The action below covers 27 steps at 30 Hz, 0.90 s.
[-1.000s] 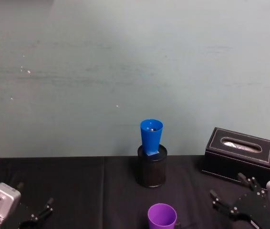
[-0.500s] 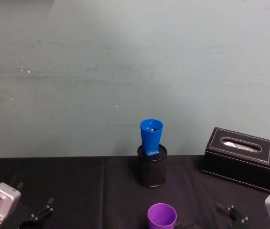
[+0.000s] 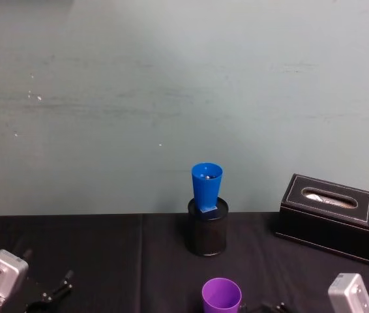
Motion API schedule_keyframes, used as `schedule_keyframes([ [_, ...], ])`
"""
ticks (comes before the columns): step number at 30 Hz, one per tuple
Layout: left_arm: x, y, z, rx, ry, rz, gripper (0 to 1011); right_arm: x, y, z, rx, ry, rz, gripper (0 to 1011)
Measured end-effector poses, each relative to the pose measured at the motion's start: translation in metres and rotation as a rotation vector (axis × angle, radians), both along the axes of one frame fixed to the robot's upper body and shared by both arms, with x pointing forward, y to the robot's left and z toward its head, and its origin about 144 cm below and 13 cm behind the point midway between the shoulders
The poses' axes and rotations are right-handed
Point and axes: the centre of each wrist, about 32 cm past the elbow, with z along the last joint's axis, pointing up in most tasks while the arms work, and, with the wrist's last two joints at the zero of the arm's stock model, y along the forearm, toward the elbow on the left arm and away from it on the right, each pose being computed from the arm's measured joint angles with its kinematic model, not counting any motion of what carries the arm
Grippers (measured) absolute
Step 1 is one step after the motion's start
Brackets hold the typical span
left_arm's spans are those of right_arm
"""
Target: Pick up one cup with a gripper and tap it against the other cup.
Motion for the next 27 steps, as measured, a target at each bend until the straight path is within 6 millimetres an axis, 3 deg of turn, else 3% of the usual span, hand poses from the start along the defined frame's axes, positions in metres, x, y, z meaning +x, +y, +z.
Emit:
schedule_keyframes([
  [27,0.000,0.000,0.000,0.000,0.000,0.000,1004,0.036,0.030,-0.023,0.060,-0.016,0.001,1002],
])
